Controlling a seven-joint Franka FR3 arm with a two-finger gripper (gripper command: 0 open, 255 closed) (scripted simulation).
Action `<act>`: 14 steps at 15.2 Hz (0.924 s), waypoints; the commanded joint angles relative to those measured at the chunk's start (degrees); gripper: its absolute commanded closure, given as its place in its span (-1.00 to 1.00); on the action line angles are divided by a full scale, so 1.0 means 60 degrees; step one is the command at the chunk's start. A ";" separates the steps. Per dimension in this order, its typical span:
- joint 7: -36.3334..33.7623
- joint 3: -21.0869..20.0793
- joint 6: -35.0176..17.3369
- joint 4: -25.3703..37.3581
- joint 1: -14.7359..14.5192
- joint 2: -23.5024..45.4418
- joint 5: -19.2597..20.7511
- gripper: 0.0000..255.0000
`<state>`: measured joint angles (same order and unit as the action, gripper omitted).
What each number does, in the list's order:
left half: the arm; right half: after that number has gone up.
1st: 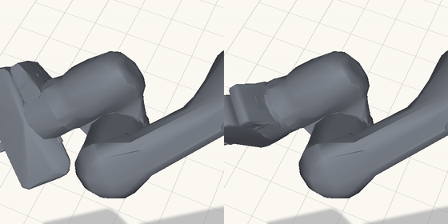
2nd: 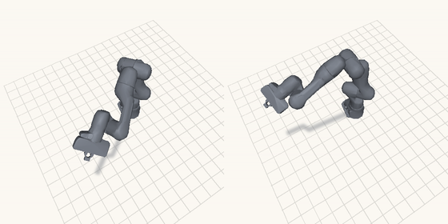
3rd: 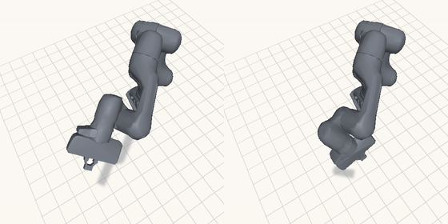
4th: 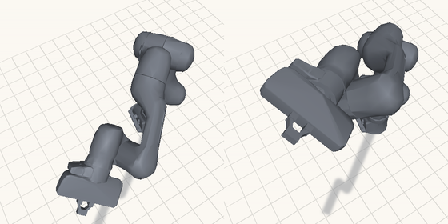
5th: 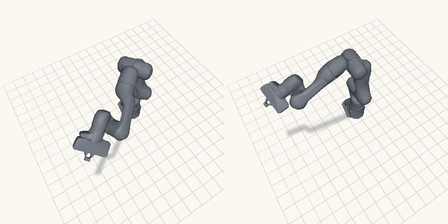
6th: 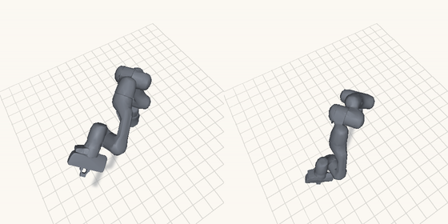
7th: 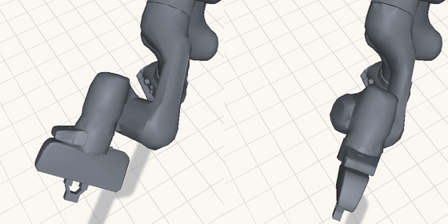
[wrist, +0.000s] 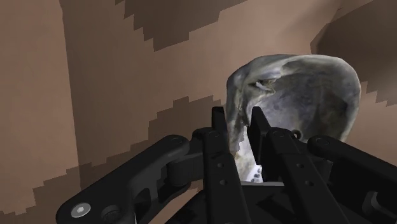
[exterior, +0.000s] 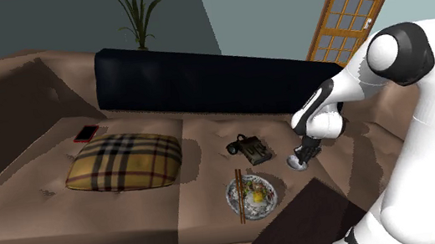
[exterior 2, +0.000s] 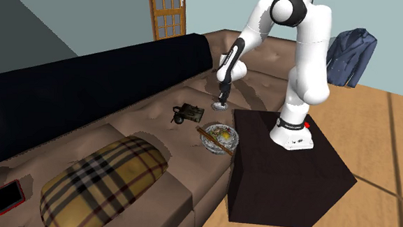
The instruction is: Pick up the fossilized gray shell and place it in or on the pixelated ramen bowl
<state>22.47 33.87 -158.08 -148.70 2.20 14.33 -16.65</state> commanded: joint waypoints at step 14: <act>-0.2690 0.1529 0.2035 -0.0089 -0.0879 -0.2751 0.3795 1.00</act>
<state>7.19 42.92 -146.90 -149.39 -3.20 -1.07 4.78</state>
